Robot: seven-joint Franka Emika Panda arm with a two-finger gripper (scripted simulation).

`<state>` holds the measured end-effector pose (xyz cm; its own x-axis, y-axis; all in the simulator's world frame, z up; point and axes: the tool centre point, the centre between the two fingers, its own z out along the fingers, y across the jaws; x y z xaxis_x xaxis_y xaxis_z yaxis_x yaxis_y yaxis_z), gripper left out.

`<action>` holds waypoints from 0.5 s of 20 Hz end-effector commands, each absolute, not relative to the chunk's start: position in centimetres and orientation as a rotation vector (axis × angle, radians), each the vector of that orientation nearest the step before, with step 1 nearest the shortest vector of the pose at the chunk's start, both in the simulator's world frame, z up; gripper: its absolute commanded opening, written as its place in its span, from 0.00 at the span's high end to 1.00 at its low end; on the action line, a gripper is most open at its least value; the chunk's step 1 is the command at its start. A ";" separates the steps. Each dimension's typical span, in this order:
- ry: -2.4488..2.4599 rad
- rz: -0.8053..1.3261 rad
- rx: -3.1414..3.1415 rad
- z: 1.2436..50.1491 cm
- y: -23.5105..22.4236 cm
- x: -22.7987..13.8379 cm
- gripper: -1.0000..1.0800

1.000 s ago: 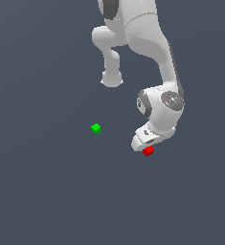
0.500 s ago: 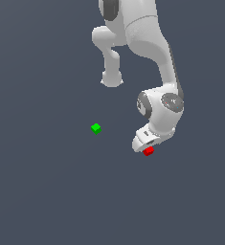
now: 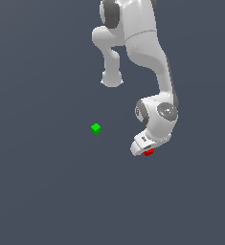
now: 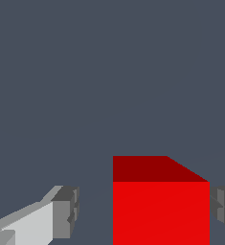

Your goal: Stack the red cube on top of the green cube.

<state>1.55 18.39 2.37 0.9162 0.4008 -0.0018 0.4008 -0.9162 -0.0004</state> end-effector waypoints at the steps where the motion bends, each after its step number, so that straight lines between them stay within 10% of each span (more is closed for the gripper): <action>1: -0.643 0.000 -3.075 2.0 18.4 1.7 0.04; 3: -0.642 0.000 -3.075 2.0 18.4 1.7 0.04; 4: -0.642 0.000 -3.075 2.0 18.4 1.7 1.00; 10: -0.642 0.000 -3.075 2.0 18.4 1.7 1.00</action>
<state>1.70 18.39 1.99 0.9164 0.4002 -0.0005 0.4002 -0.9164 0.0000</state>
